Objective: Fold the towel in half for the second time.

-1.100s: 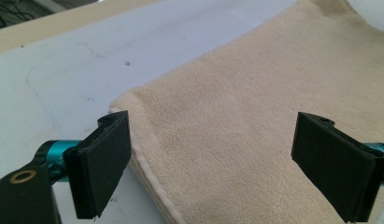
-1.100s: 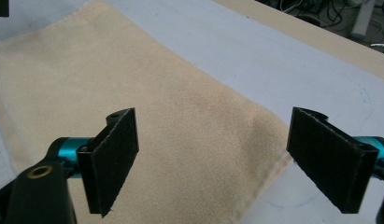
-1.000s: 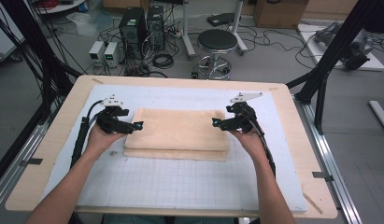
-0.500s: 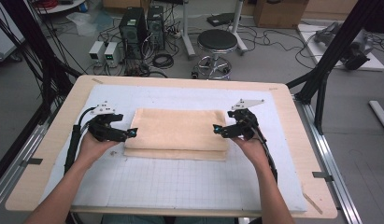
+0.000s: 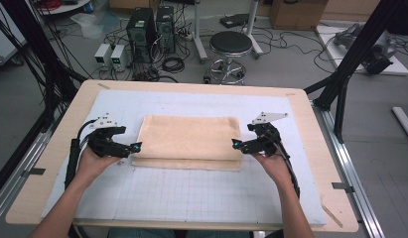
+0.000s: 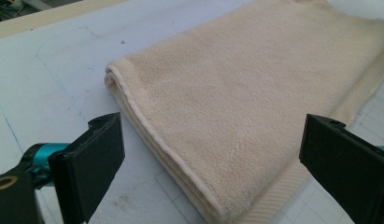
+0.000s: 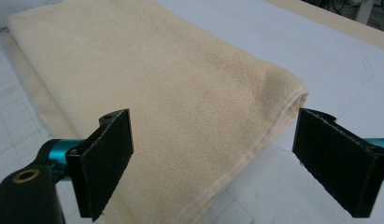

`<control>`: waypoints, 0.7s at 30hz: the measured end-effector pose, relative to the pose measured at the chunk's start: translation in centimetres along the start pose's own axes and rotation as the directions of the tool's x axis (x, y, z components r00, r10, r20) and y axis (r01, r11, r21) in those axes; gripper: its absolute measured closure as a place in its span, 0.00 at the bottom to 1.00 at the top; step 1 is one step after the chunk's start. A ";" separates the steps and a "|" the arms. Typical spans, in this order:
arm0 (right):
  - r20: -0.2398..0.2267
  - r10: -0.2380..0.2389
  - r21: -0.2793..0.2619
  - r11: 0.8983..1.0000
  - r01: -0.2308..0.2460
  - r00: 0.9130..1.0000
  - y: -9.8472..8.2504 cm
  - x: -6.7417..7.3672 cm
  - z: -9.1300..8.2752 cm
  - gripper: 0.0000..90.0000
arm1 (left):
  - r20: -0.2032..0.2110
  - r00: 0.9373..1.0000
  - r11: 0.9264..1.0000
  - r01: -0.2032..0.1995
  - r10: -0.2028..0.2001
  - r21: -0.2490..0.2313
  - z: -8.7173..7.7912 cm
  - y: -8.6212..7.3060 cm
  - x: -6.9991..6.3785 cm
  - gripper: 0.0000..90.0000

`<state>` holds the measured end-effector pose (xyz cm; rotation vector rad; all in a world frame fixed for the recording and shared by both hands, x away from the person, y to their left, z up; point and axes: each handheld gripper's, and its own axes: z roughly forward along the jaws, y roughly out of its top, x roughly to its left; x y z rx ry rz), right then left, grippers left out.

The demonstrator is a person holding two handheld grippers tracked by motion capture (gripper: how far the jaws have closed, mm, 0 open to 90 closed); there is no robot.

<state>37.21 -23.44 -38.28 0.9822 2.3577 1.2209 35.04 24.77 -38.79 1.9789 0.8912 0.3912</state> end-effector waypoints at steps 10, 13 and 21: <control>-0.002 -0.029 0.020 0.999 0.029 1.000 0.1 0.9 -0.5 0.13 | 0.007 1.000 1.000 0.007 -0.007 -0.017 -0.4 -1.2 -0.6 0.07; -0.001 -0.029 0.011 1.000 0.029 1.000 -0.1 1.0 -0.8 0.13 | 0.009 1.000 1.000 0.003 -0.003 -0.019 -0.6 -1.3 -0.7 0.07; 0.004 -0.016 0.024 1.000 0.016 1.000 -1.6 1.1 -1.1 0.13 | 0.012 1.000 1.000 0.005 -0.005 -0.014 -0.9 -2.0 -1.1 0.07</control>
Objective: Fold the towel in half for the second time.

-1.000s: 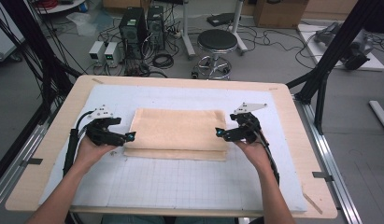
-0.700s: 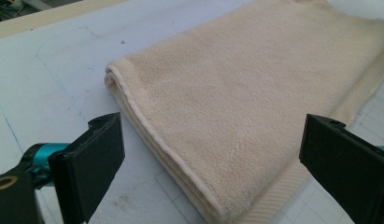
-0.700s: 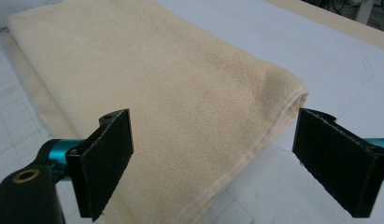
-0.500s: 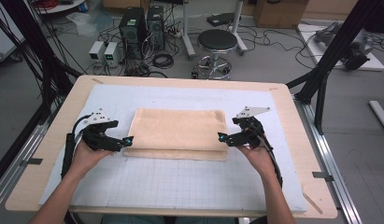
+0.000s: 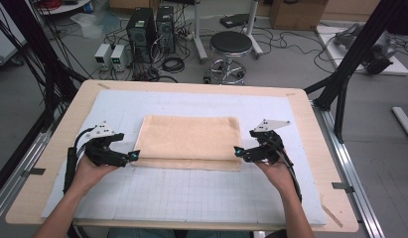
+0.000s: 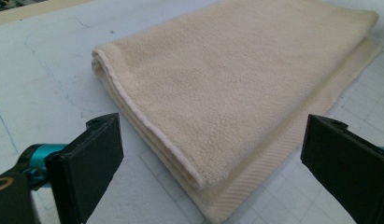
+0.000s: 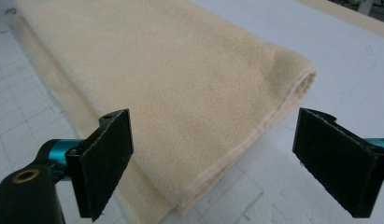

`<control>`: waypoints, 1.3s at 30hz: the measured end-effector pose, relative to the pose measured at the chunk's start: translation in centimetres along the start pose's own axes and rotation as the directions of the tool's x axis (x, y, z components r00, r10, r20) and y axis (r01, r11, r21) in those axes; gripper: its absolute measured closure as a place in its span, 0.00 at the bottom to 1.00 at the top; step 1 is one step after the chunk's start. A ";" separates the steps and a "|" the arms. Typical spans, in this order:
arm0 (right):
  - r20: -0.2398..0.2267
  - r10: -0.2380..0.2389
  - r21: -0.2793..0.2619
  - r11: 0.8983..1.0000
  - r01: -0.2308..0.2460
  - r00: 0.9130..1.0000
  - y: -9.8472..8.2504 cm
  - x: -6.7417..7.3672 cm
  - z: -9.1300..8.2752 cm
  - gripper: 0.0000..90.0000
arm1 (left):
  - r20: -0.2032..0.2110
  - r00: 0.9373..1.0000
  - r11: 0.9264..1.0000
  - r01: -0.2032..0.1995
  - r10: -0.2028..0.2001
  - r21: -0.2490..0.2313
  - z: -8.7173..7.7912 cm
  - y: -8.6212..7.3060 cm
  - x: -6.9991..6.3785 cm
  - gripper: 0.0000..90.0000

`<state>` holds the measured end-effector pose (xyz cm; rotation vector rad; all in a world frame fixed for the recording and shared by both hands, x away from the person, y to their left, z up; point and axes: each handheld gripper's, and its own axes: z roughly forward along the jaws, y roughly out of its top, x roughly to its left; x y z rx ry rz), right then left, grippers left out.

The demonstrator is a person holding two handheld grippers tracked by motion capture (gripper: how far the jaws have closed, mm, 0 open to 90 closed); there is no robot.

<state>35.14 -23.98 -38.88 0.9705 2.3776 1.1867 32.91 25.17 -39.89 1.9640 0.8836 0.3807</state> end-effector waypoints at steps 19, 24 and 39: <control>0.010 -0.008 -0.014 1.000 0.008 1.000 -2.3 1.5 -1.5 0.13 | -0.002 1.000 1.000 0.010 -0.010 0.002 -1.4 -1.7 -0.8 0.07; 0.014 -0.011 -0.020 1.000 0.012 1.000 -3.2 1.7 -2.0 0.13 | -0.006 1.000 1.000 0.006 -0.006 -0.003 -1.9 -2.1 -1.2 0.07; 0.026 0.015 -0.030 0.999 -0.015 1.000 -5.3 2.3 -3.6 0.13 | -0.022 1.000 1.000 -0.019 0.020 0.008 -2.8 -3.1 -2.3 0.07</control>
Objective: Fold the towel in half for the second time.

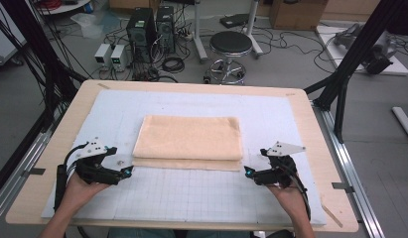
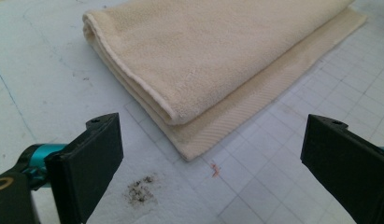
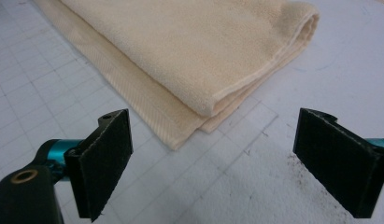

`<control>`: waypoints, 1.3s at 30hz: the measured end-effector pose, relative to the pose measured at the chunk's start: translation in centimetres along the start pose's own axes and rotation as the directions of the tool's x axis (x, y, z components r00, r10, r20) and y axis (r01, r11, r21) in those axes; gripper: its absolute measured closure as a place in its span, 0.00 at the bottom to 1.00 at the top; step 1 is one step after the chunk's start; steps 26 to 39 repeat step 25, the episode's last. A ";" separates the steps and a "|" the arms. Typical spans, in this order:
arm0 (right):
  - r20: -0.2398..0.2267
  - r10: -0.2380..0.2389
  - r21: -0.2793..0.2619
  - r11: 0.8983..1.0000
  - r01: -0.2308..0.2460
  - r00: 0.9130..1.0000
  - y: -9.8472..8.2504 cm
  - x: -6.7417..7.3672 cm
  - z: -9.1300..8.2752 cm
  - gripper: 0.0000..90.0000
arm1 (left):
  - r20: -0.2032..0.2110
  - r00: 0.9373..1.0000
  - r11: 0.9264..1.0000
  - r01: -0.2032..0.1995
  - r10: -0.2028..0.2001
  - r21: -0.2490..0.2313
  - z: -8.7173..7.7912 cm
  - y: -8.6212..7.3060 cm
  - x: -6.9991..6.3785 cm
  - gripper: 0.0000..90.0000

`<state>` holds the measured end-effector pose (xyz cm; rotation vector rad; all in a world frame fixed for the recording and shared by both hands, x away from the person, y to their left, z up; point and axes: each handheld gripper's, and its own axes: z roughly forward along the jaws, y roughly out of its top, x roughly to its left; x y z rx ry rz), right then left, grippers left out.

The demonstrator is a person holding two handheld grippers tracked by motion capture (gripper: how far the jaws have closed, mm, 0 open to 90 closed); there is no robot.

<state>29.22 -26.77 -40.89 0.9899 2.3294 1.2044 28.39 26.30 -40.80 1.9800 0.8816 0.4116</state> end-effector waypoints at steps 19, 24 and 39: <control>-0.002 0.000 -0.007 1.000 0.000 1.000 -1.5 1.3 -1.4 0.13 | 0.001 1.000 1.000 -0.029 0.029 -0.009 -1.2 -1.0 -1.2 0.07; -0.003 0.002 -0.012 1.000 -0.002 1.000 -1.5 1.3 -1.5 0.13 | 0.000 1.000 1.000 -0.019 0.019 -0.013 -1.3 -1.1 -1.0 0.07; -0.001 -0.002 -0.014 1.000 0.002 1.000 -1.5 1.3 -1.5 0.13 | -0.001 1.000 1.000 -0.022 0.022 -0.011 -1.3 -1.1 -0.9 0.07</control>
